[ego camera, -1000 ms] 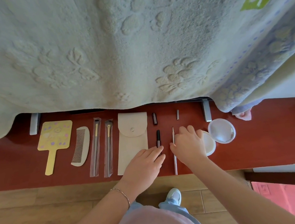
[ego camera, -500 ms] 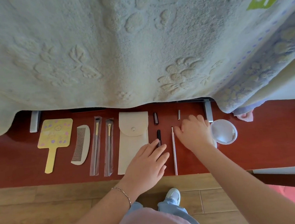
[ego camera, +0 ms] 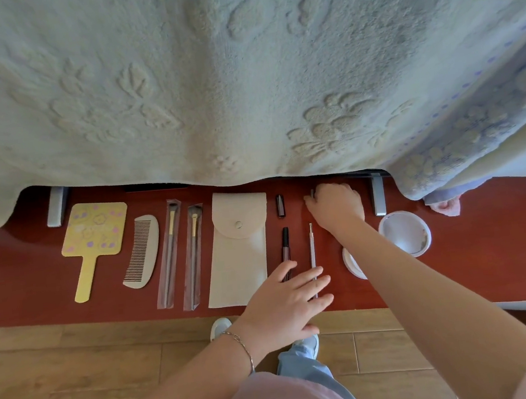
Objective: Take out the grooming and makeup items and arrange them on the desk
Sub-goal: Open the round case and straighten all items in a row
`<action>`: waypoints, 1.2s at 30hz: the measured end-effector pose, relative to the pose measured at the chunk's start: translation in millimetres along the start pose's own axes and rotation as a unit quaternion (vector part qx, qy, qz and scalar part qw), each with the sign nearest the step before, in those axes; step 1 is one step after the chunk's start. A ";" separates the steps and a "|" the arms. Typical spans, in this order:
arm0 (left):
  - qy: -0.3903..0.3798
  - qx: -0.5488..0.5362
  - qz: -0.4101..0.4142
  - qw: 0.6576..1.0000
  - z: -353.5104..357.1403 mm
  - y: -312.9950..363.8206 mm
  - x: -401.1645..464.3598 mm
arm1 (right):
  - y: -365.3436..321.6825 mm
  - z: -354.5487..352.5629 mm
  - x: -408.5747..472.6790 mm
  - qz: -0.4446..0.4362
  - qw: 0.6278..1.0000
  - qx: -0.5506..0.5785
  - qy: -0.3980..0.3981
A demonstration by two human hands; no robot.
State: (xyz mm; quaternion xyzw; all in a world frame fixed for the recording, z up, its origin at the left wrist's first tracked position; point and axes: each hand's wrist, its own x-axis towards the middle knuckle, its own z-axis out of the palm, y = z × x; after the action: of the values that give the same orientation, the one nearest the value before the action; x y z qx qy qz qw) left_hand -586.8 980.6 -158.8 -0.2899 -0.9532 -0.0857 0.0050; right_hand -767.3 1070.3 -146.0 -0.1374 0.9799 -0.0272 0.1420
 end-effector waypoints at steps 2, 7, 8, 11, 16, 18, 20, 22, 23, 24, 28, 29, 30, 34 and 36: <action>0.004 0.005 -0.005 1.000 1.7 0.8 1.9 | -2.2 -0.1 1.2 -0.016 1.000 -0.008 0.004; 0.025 0.004 -0.013 1.000 4.6 -1.5 6.7 | -4.4 -0.4 5.2 -0.023 1.000 -0.005 0.009; 0.029 0.005 -0.014 0.999 5.3 -2.4 7.3 | -5.0 -0.4 5.7 -0.023 1.000 -0.005 0.009; 0.037 0.005 -0.021 0.999 6.5 -4.7 9.4 | -6.1 0.0 6.3 -0.026 1.000 -0.007 0.015; 0.039 -0.002 -0.038 0.998 7.3 -6.5 11.2 | -6.3 2.3 4.0 -0.024 1.000 -0.006 0.011; 0.041 -0.001 -0.038 0.998 8.2 -6.6 10.5 | -6.7 1.8 2.4 -0.028 0.999 -0.003 0.015; 0.040 -0.004 -0.037 0.998 7.9 -6.1 9.5 | -6.8 -0.2 0.3 -0.031 0.999 0.003 0.014; 0.042 -0.004 -0.040 0.998 6.4 -5.3 8.5 | -6.2 -6.8 -3.9 -0.027 0.999 0.020 0.018; 0.046 -0.006 -0.040 0.998 5.1 -4.5 7.9 | -4.7 -11.8 -7.4 -0.023 0.999 0.038 0.025; 0.052 -0.010 -0.040 0.998 3.5 -3.5 7.4 | -2.1 -18.5 -12.8 -0.017 0.997 0.069 0.039; 0.064 -0.025 -0.043 0.997 -2.1 3.4 10.3 | 31.9 -46.7 -55.1 0.022 0.960 0.199 0.194; 0.063 -0.027 -0.048 0.996 -3.1 5.1 13.3 | 46.4 -50.0 -68.1 0.029 0.948 0.198 0.249; 0.061 -0.029 -0.055 0.996 -3.9 6.7 17.4 | 61.7 -51.3 -79.6 0.041 0.939 0.186 0.286; 0.057 -0.038 -0.105 0.992 -4.2 15.6 44.5 | 110.3 -47.0 -104.3 0.122 0.948 0.230 0.184; 0.056 -0.040 -0.144 0.987 -5.1 20.0 60.6 | 117.6 -43.0 -109.6 0.151 0.939 0.298 0.078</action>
State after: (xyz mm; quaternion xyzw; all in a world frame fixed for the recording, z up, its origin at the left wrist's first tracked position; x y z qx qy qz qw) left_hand -626.3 1029.6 -147.0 -0.1440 -0.9791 -0.1399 0.0338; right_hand -709.3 1214.2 -86.0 0.0633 0.9442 -0.3068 0.1022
